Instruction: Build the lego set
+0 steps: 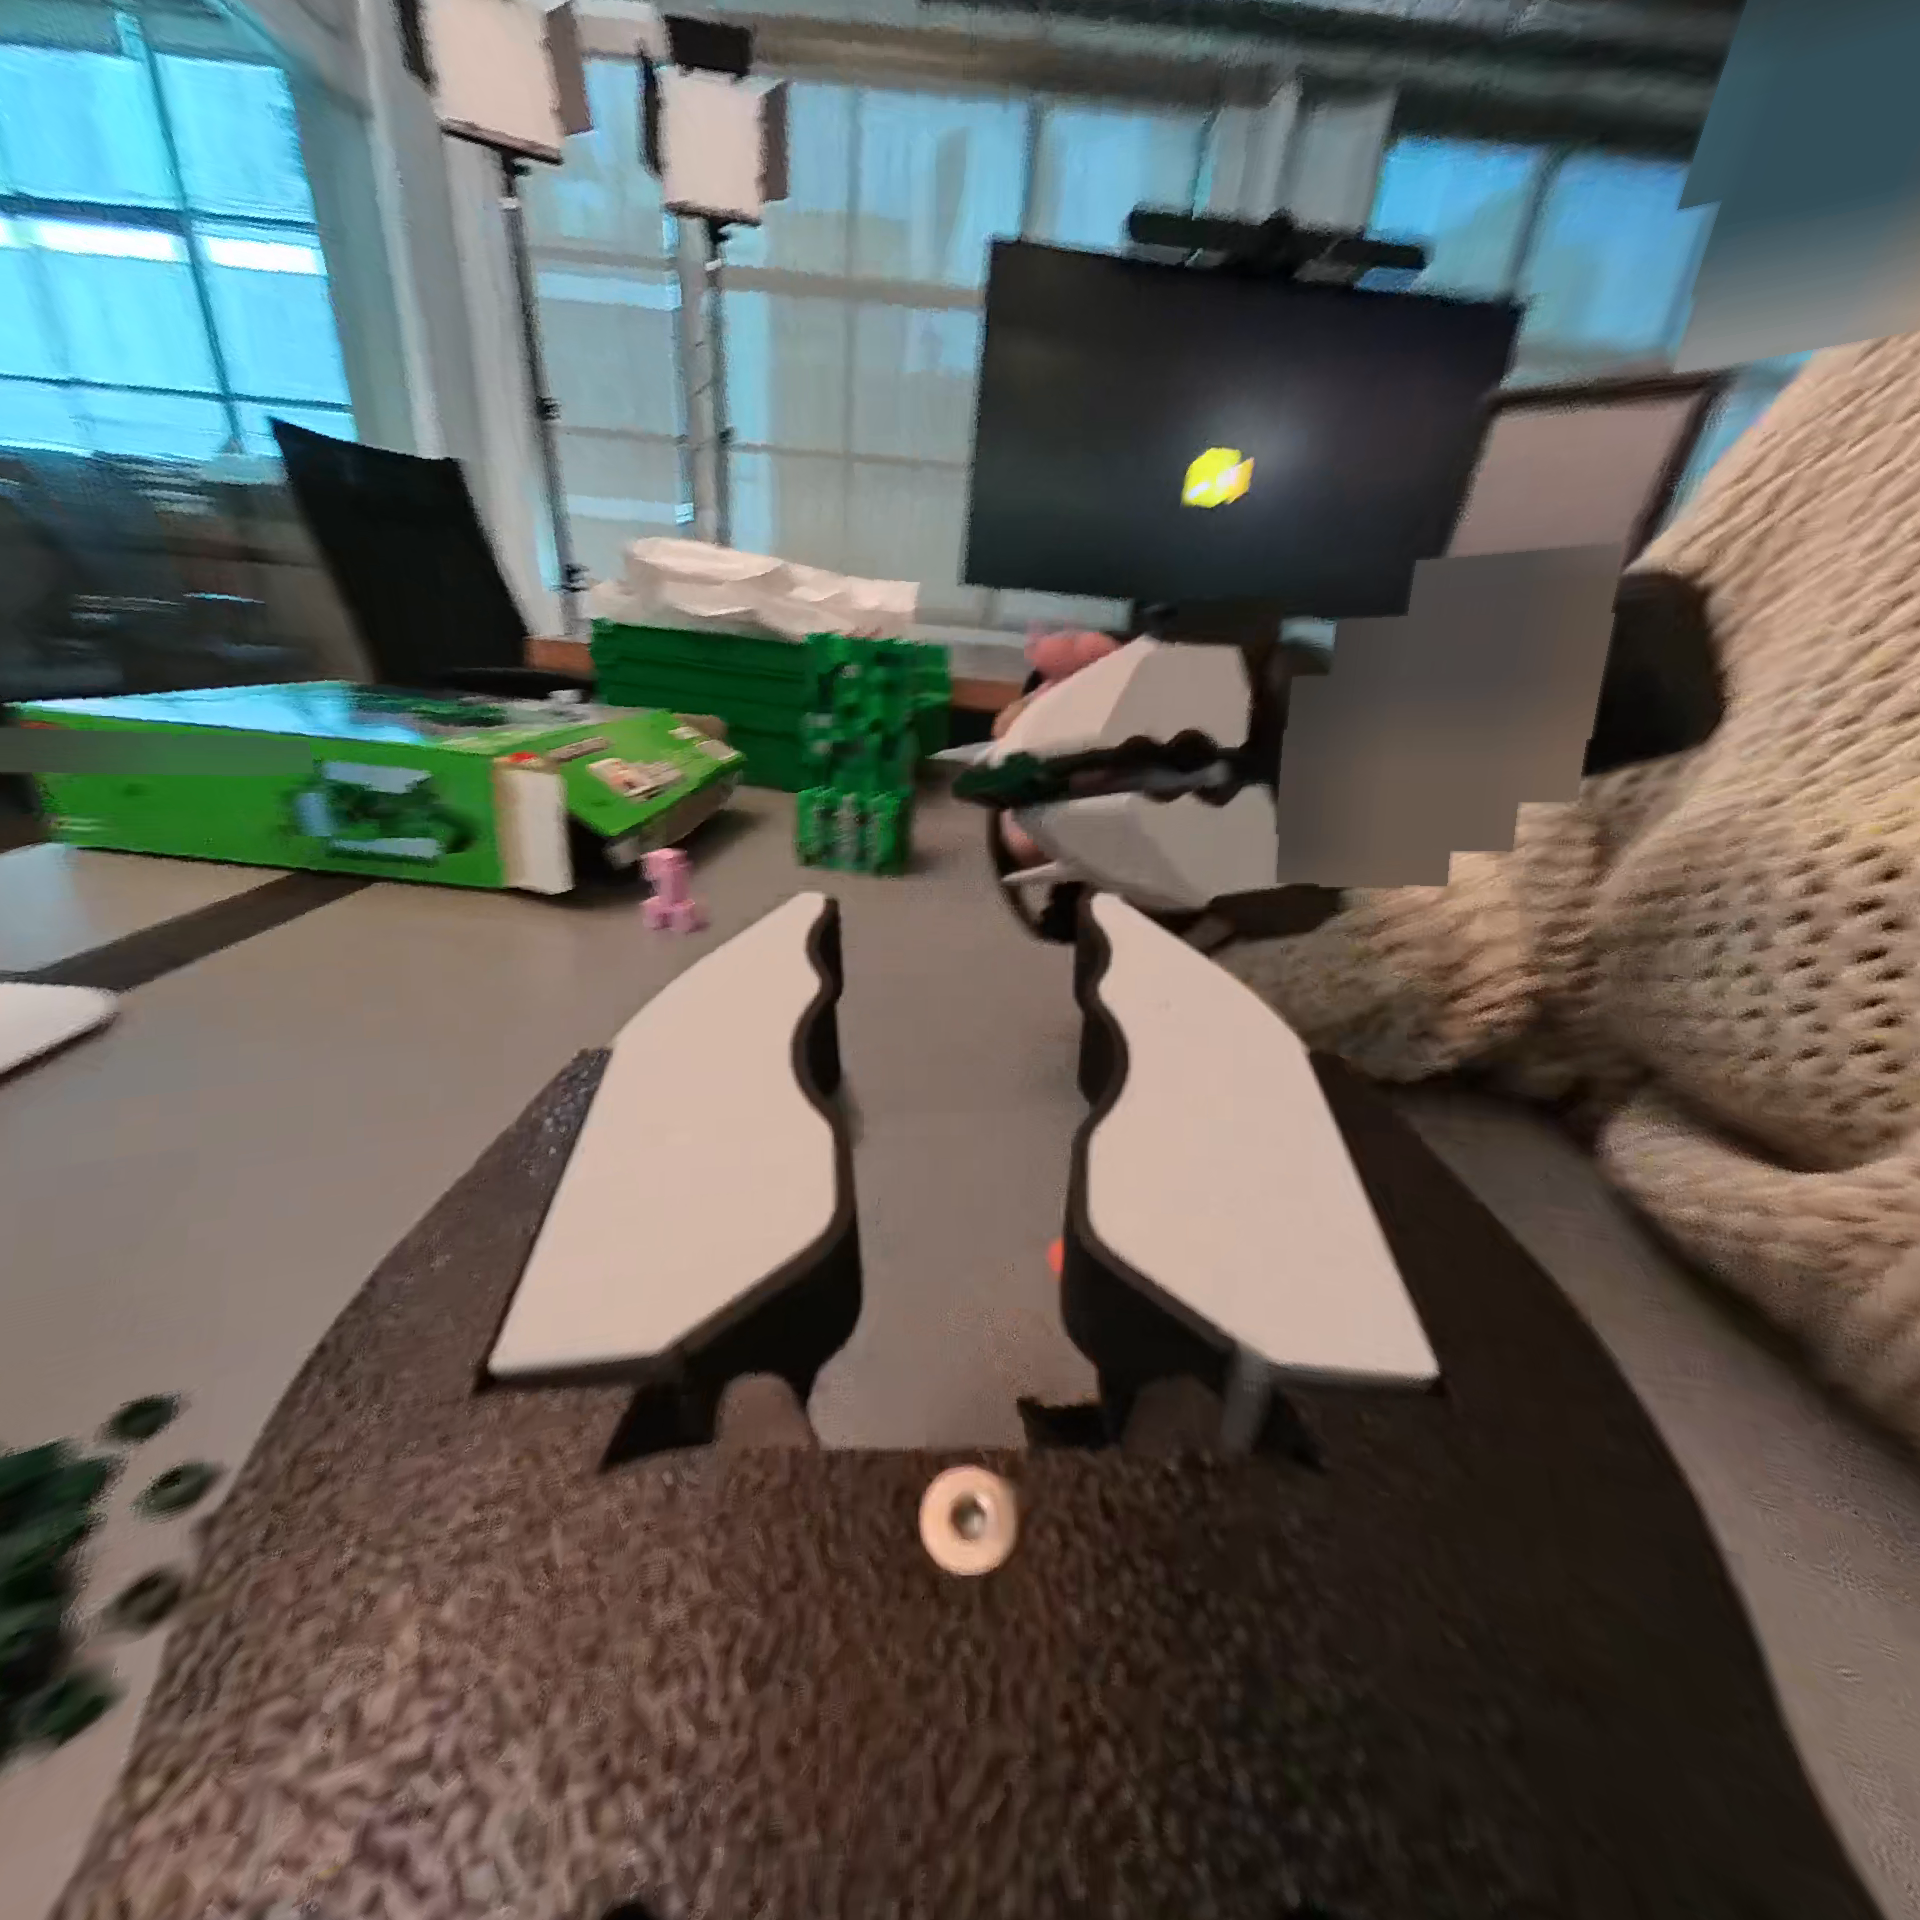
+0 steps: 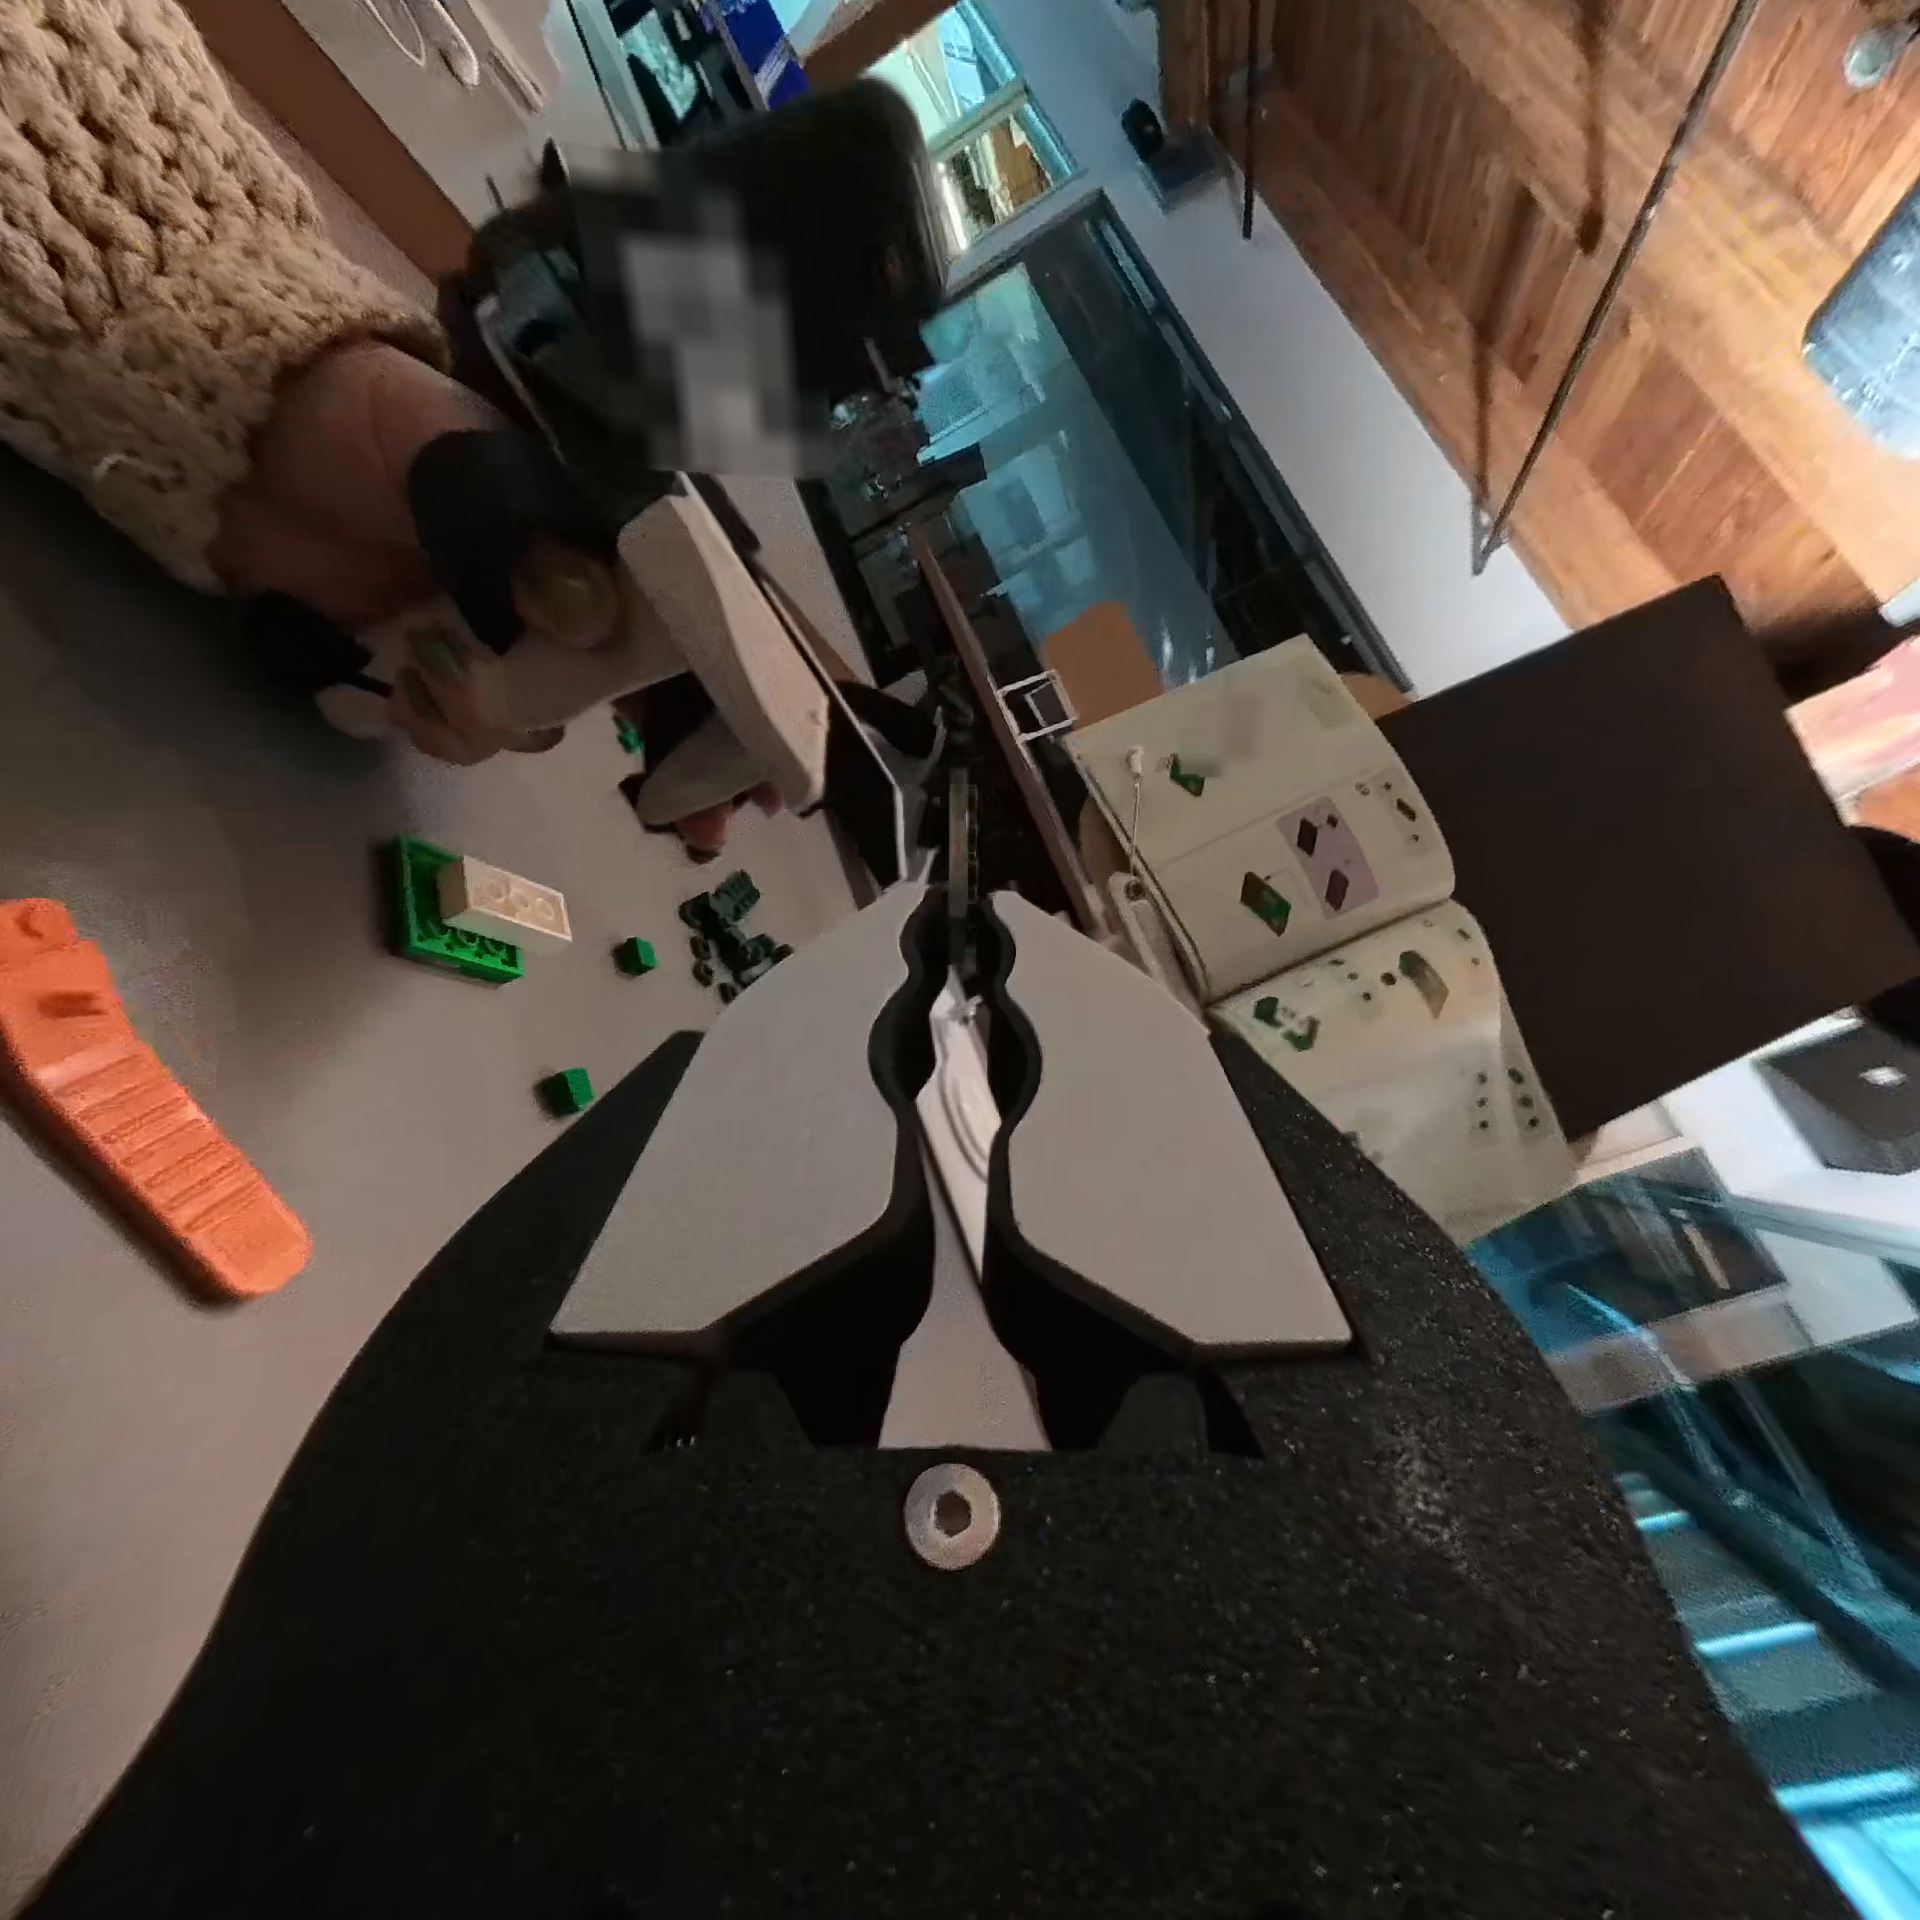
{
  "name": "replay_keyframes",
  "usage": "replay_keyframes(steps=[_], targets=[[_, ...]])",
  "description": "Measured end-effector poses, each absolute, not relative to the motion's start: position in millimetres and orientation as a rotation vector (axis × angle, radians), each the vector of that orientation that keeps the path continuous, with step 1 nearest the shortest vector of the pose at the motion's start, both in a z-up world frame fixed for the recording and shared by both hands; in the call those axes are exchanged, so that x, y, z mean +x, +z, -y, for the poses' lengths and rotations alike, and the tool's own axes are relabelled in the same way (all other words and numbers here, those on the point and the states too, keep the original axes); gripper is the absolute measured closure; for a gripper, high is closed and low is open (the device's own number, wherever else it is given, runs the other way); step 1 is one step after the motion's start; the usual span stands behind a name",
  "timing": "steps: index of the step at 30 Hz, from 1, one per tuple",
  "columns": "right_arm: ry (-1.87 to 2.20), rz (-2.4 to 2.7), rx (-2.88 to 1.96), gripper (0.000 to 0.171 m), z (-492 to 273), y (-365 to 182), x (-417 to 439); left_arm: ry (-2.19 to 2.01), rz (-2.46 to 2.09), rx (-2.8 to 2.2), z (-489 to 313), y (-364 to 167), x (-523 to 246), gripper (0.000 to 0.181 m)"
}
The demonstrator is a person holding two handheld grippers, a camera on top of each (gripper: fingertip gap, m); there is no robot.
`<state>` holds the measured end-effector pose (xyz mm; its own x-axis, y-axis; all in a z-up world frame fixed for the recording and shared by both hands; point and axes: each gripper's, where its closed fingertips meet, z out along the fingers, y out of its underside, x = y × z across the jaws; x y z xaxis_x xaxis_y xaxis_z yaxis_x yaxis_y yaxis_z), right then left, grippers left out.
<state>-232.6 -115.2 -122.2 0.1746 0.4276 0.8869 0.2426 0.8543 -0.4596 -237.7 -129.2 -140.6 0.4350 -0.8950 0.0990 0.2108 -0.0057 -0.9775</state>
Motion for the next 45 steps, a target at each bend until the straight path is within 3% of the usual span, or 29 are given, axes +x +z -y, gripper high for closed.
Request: replay_keyframes(steps=[5,13,35,45], targets=[[0.271,1.430,-0.695,0.166,105,-128,-230,-0.629,-0.672,-1.304,113,-143,-257,0.135],[0.055,1.442,-0.518,0.167,105,-135,-227,-0.970,-0.636,-1.383,119,-147,-242,0.132],[0.050,1.518,-0.438,0.167,122,-150,-235,-1.184,-0.717,-1.435,131,-156,-223,0.148],[0.026,1.531,-0.434,0.167,122,-153,-234,-1.220,-0.718,-1.415,134,-153,-225,0.164]])
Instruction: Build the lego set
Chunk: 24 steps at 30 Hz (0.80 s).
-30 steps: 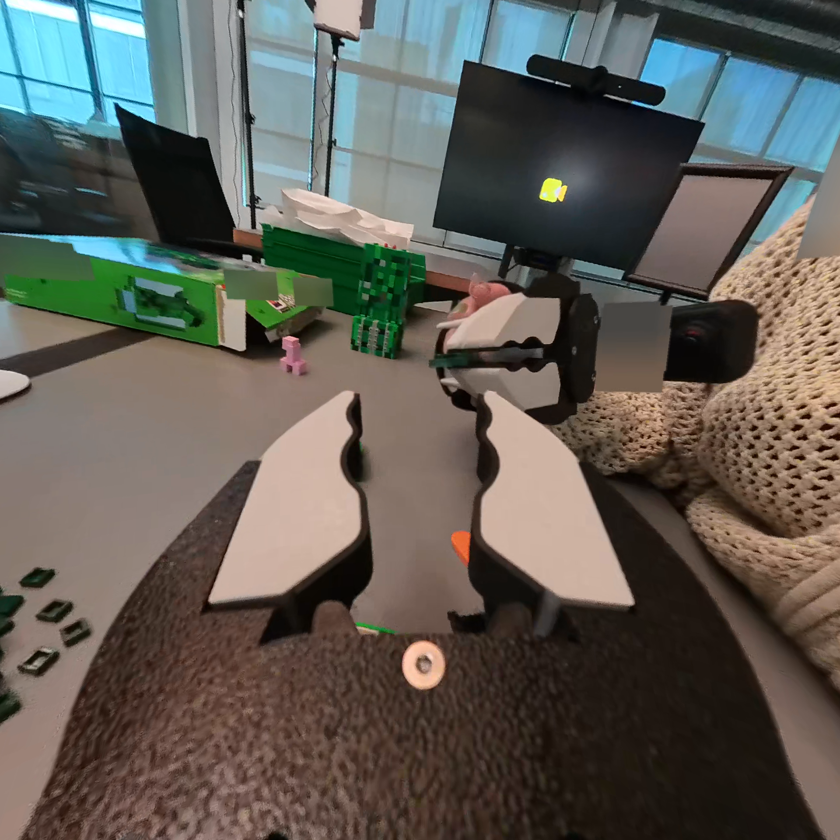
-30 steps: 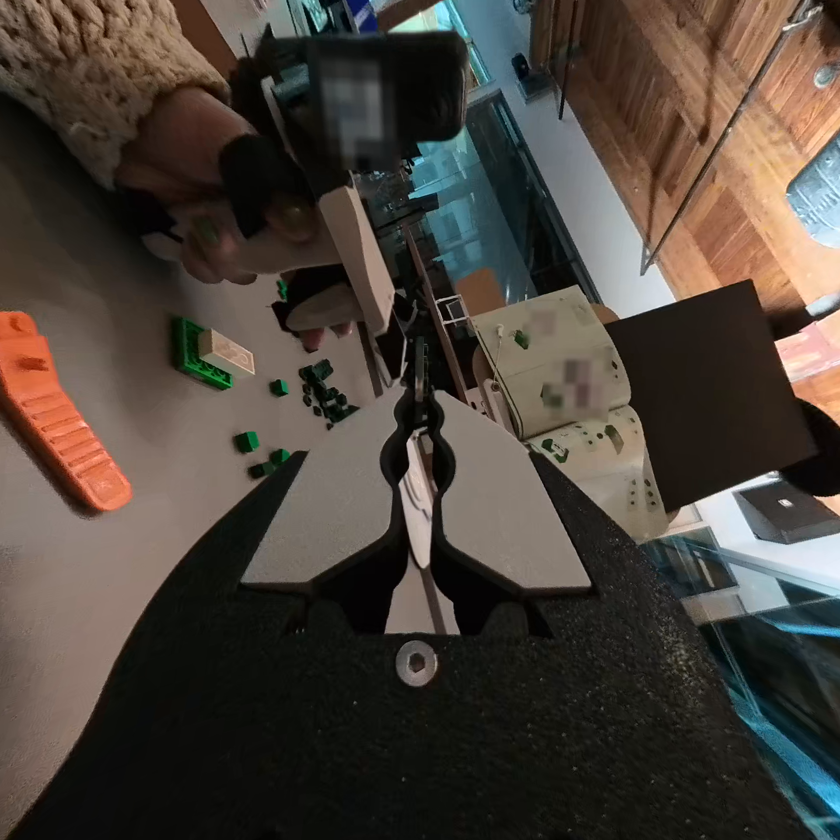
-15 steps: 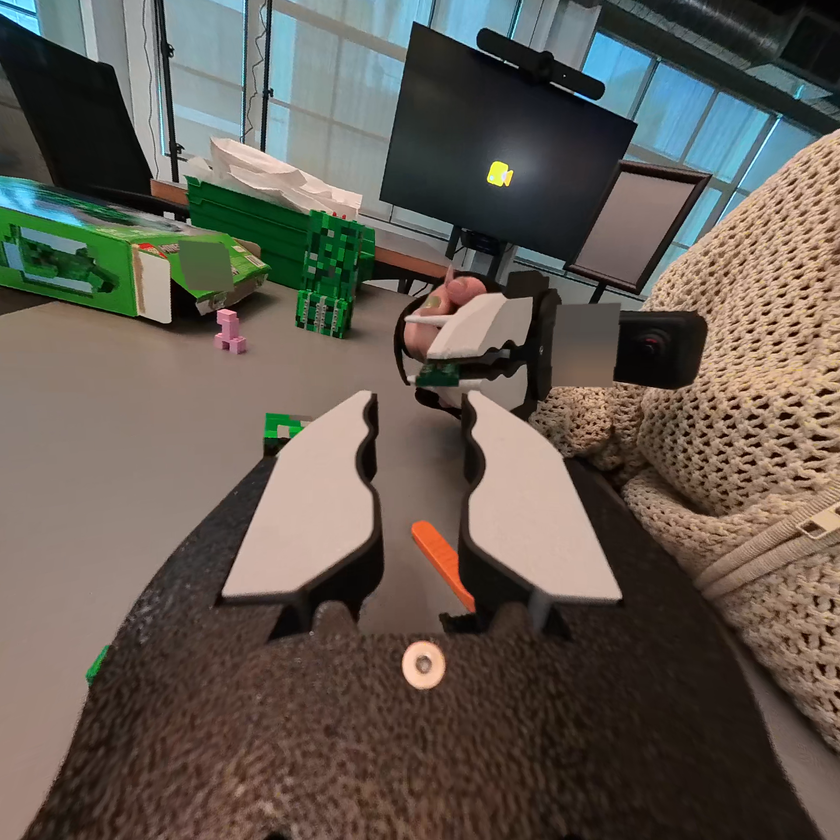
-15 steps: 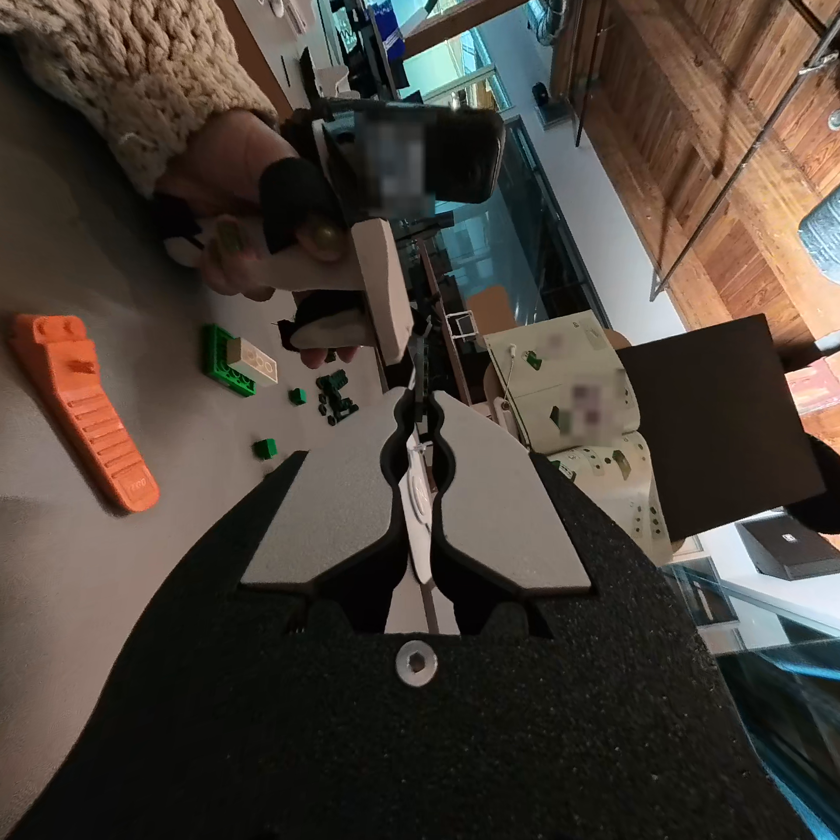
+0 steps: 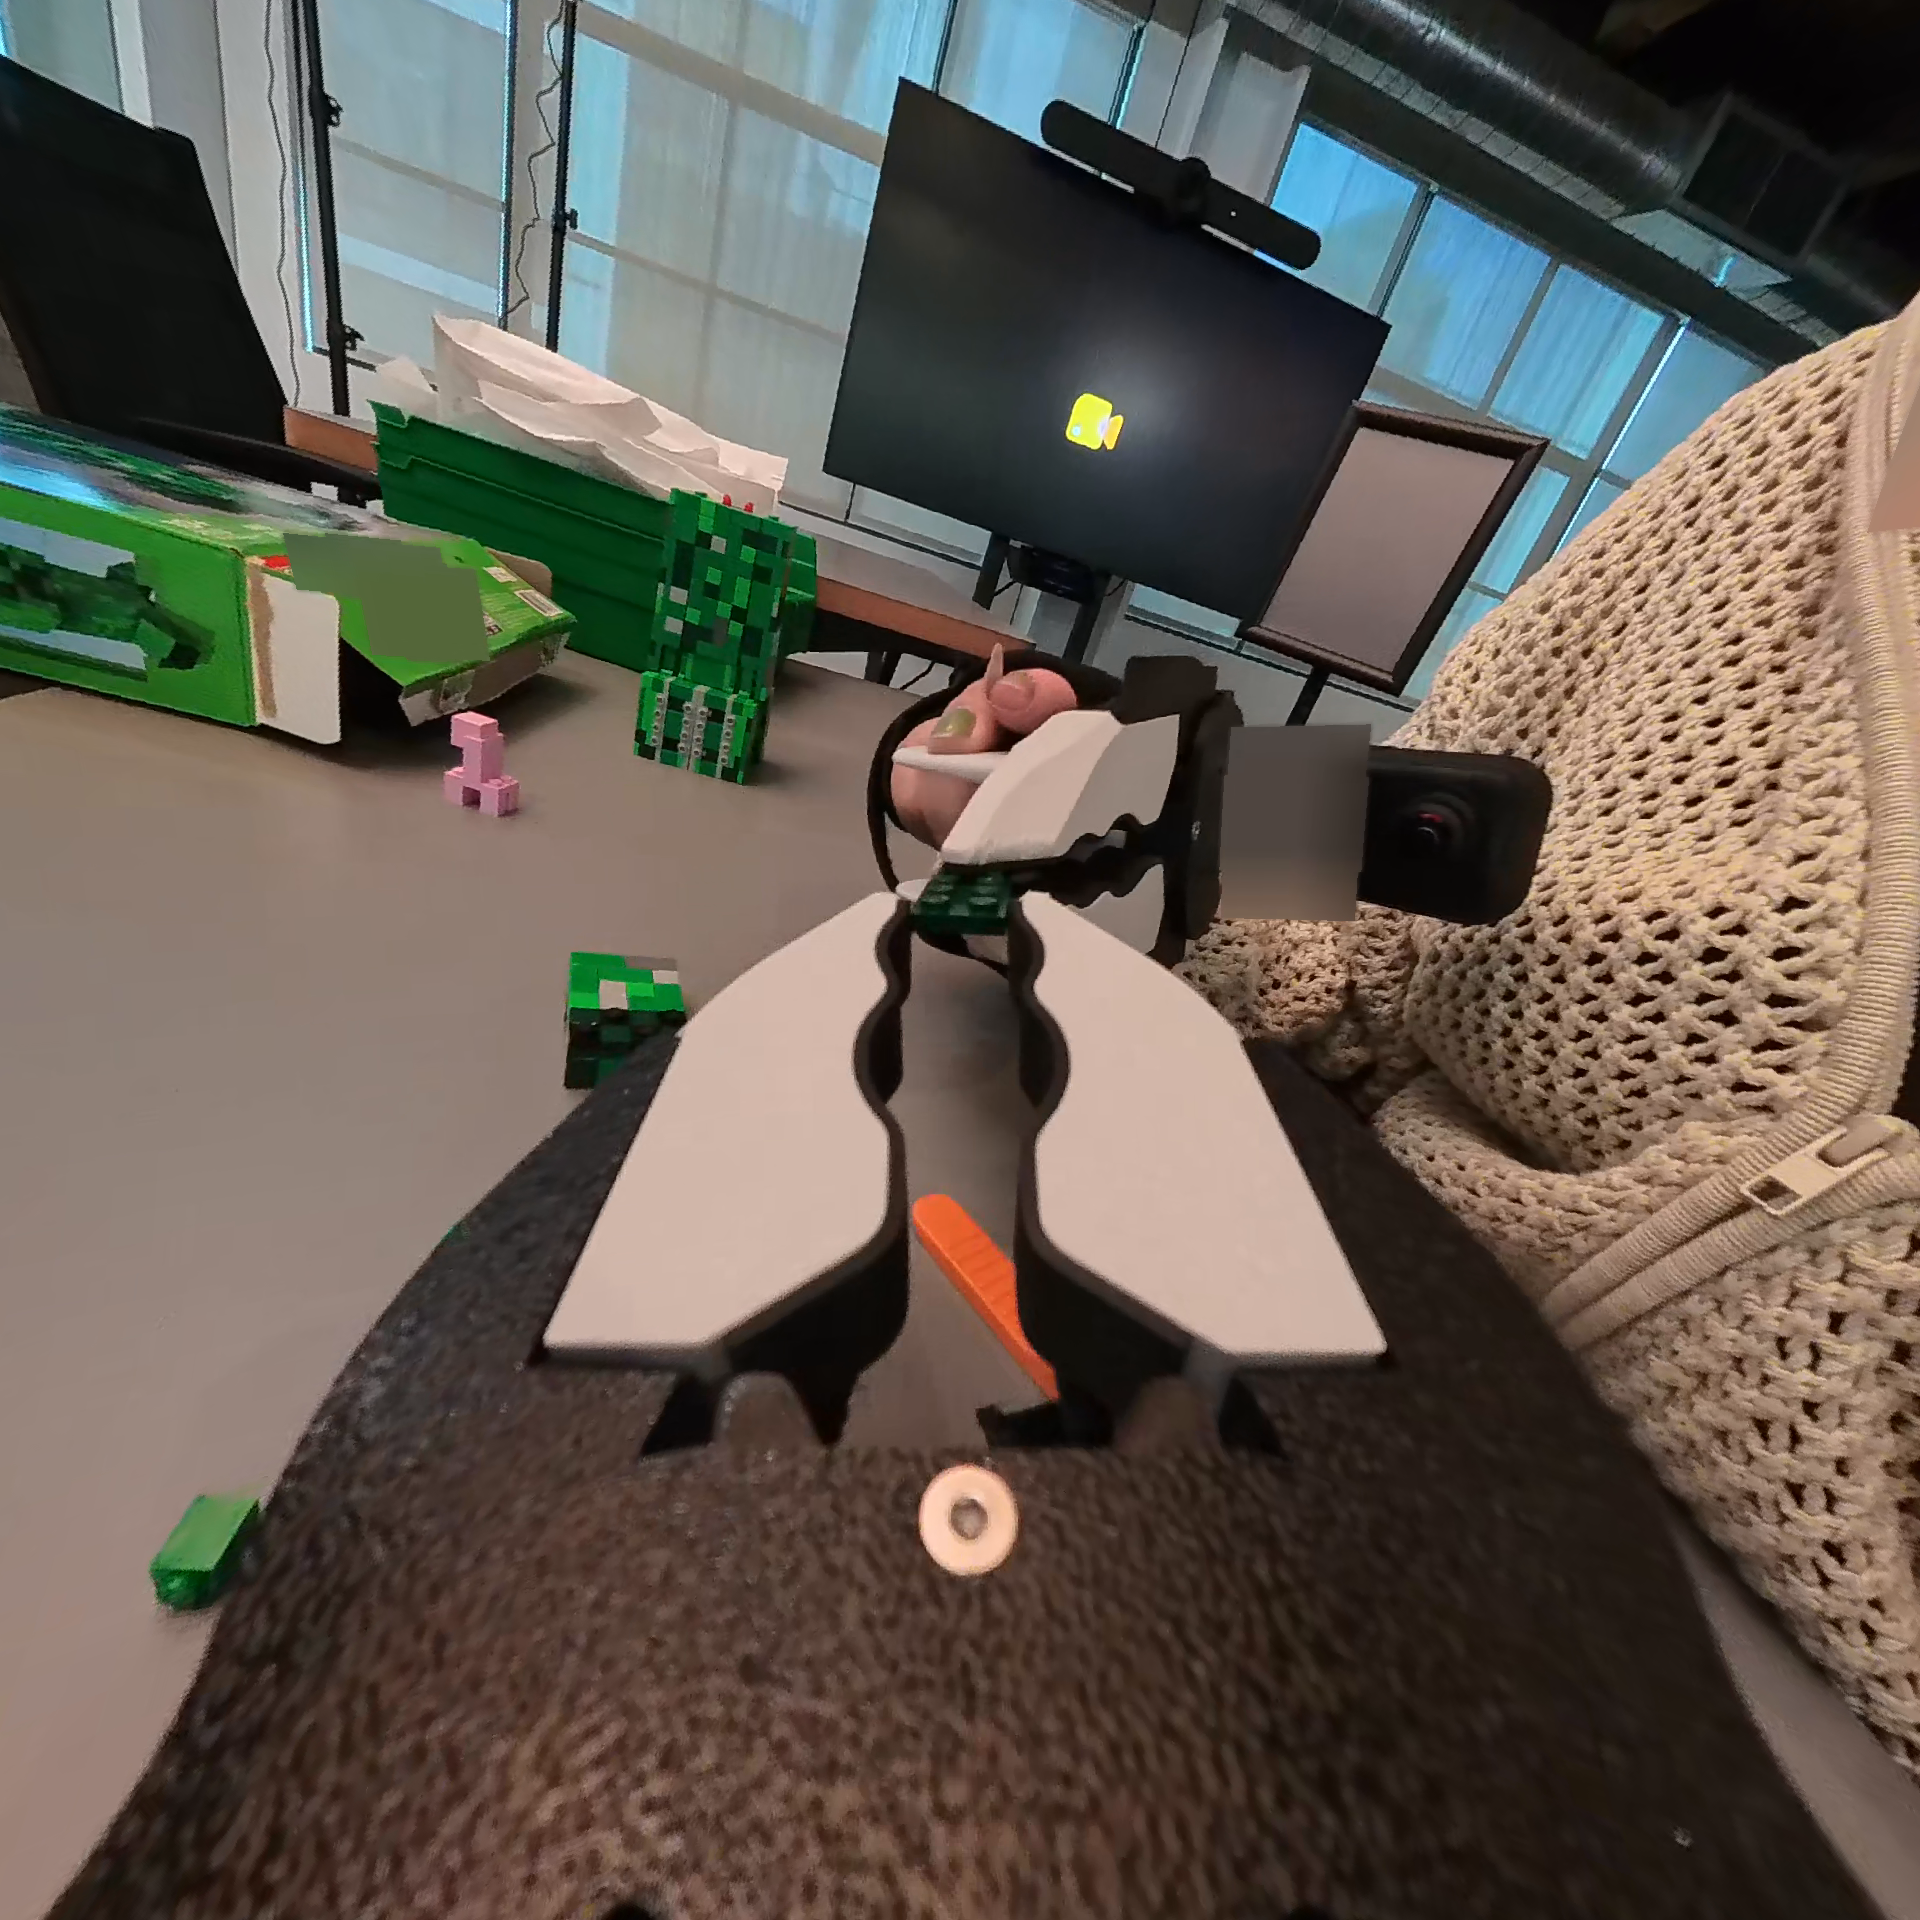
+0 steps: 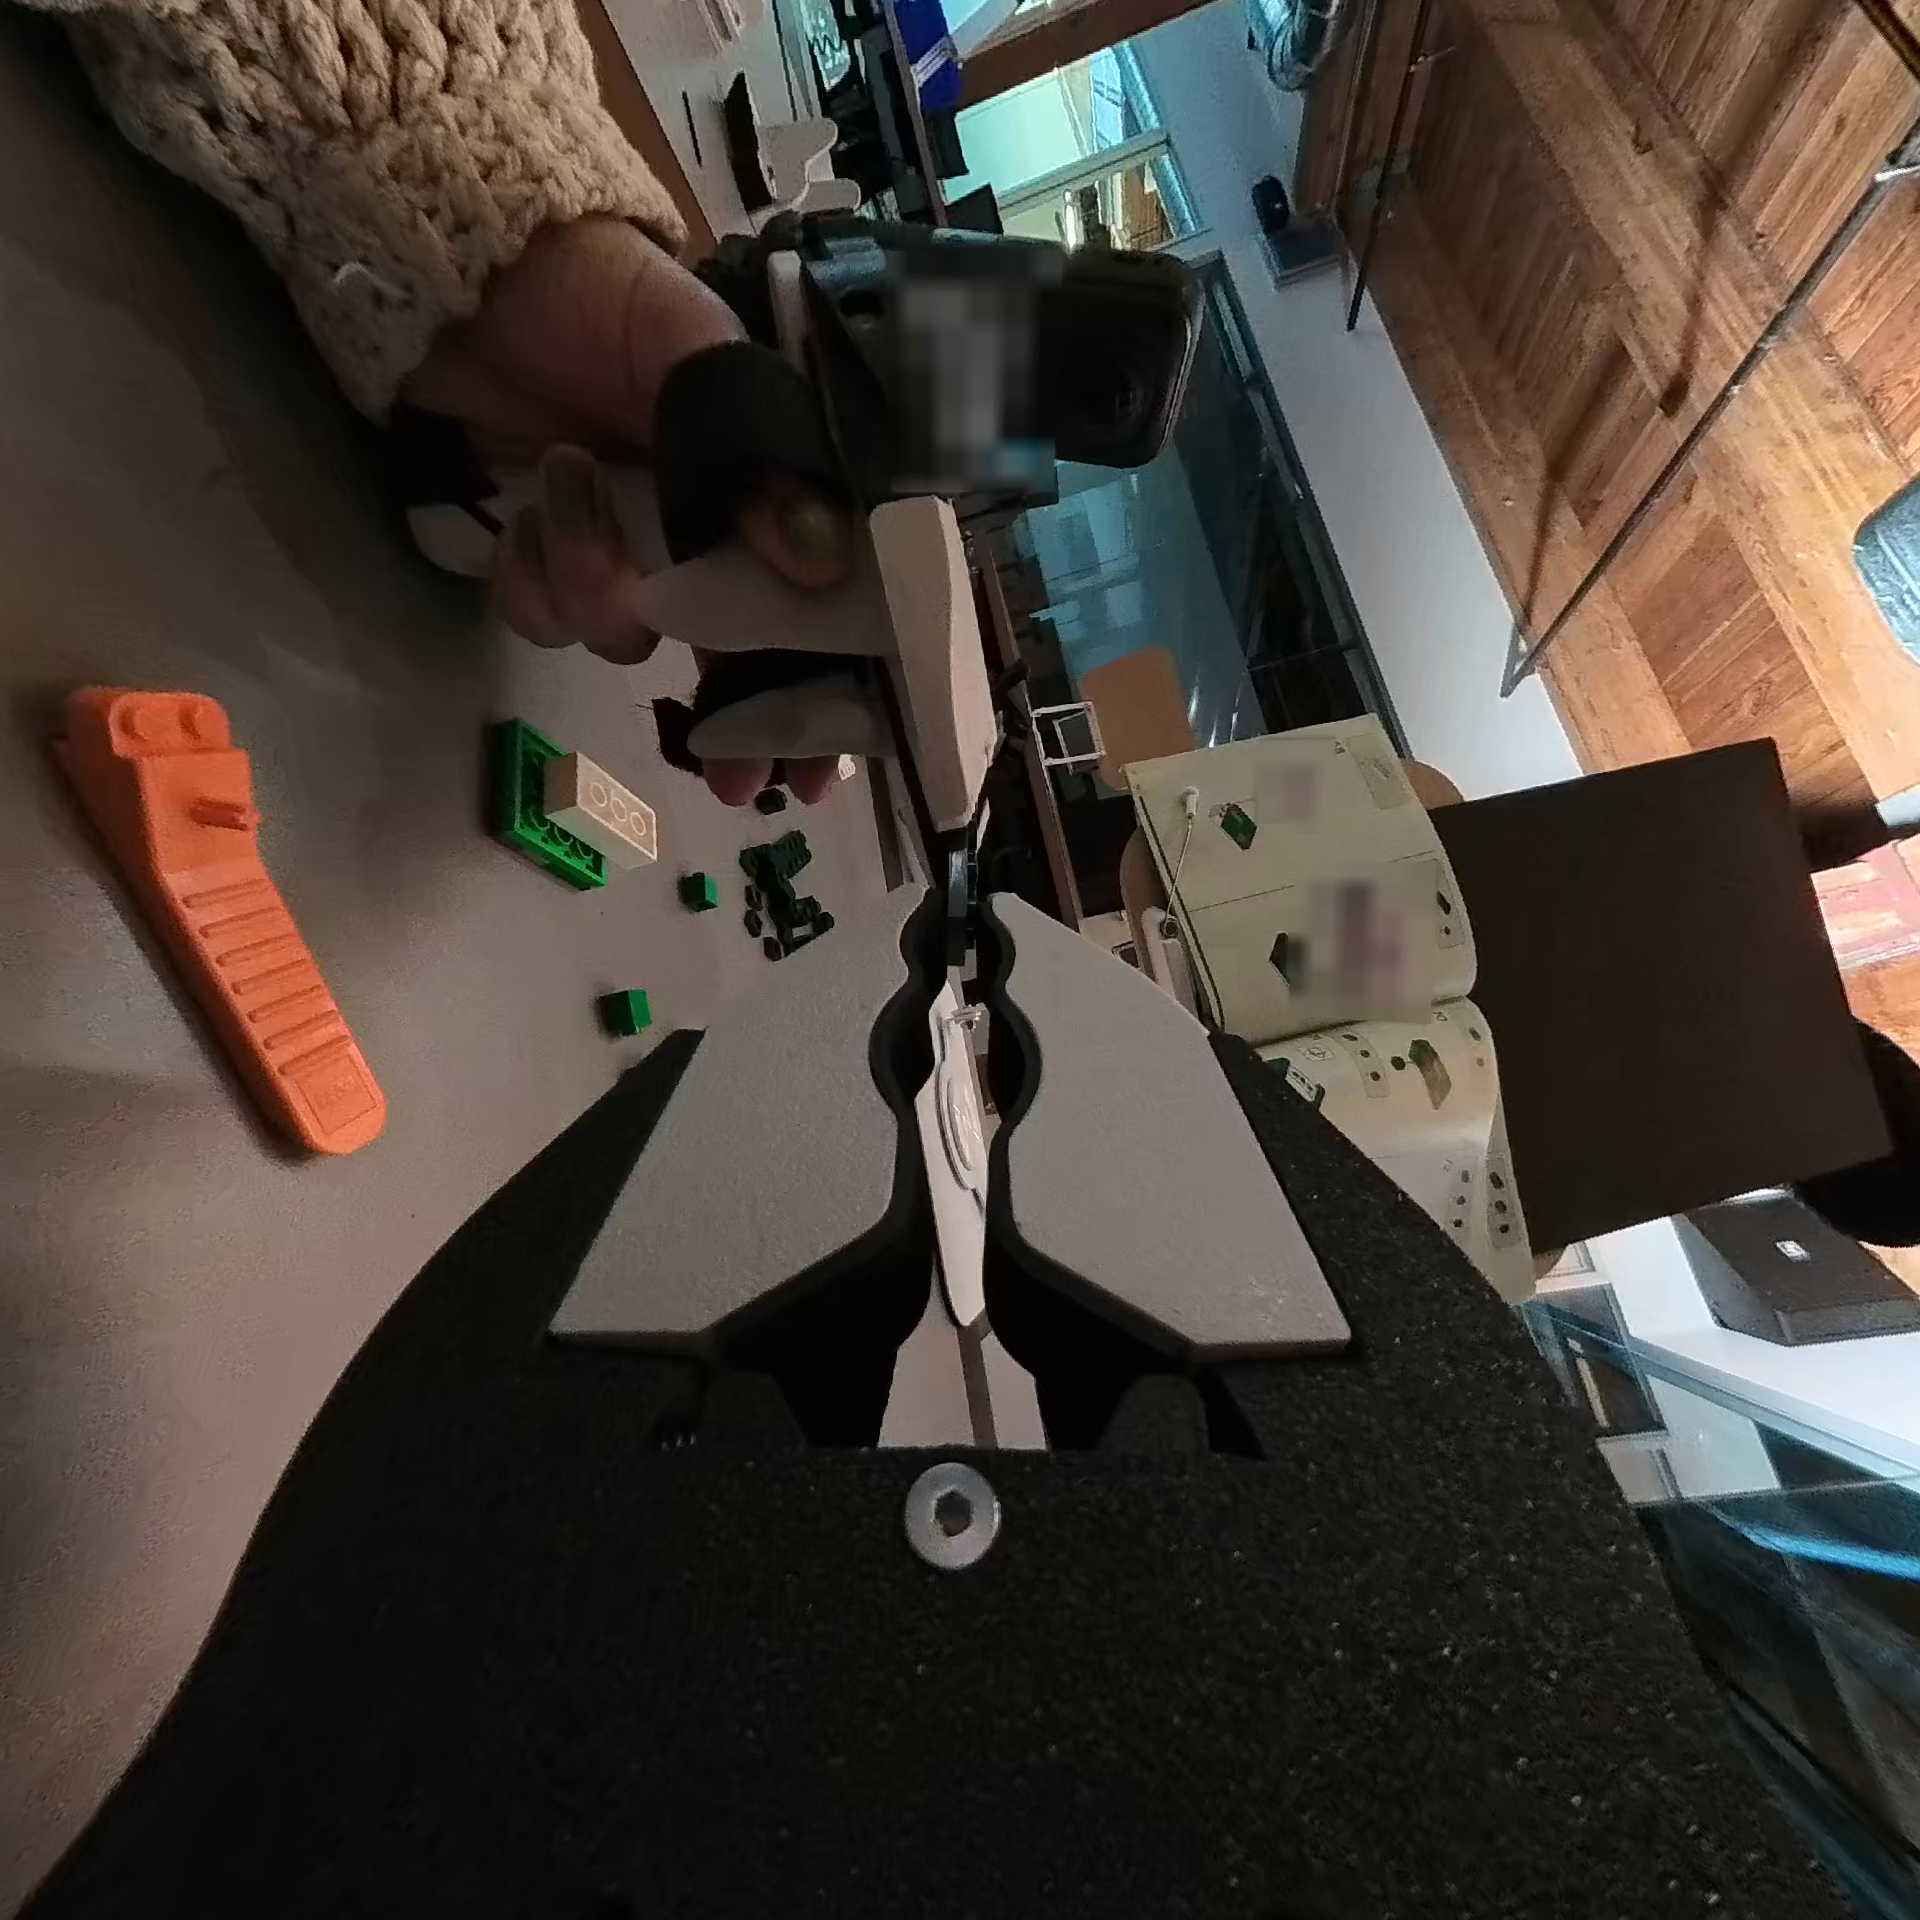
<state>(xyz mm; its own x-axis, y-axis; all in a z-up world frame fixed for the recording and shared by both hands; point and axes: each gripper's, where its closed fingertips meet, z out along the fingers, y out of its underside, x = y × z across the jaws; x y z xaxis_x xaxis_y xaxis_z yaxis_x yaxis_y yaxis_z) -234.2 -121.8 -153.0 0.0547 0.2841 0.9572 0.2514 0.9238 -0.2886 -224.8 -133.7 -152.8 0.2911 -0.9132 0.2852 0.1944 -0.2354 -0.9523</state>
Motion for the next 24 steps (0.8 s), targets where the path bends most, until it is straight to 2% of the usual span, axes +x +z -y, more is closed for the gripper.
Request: replay_keyframes(steps=[12,20,24], targets=[[0.036,1.531,-0.457,0.166,123,-154,-232,-1.218,-0.716,-1.421,133,-153,-225,0.165],[0.267,1.466,-0.743,0.155,97,-150,-220,-0.949,-0.659,-1.359,120,-142,-253,0.165],[0.458,1.438,-0.956,0.158,83,-156,-215,-0.750,-0.599,-1.335,110,-139,-272,0.165]])
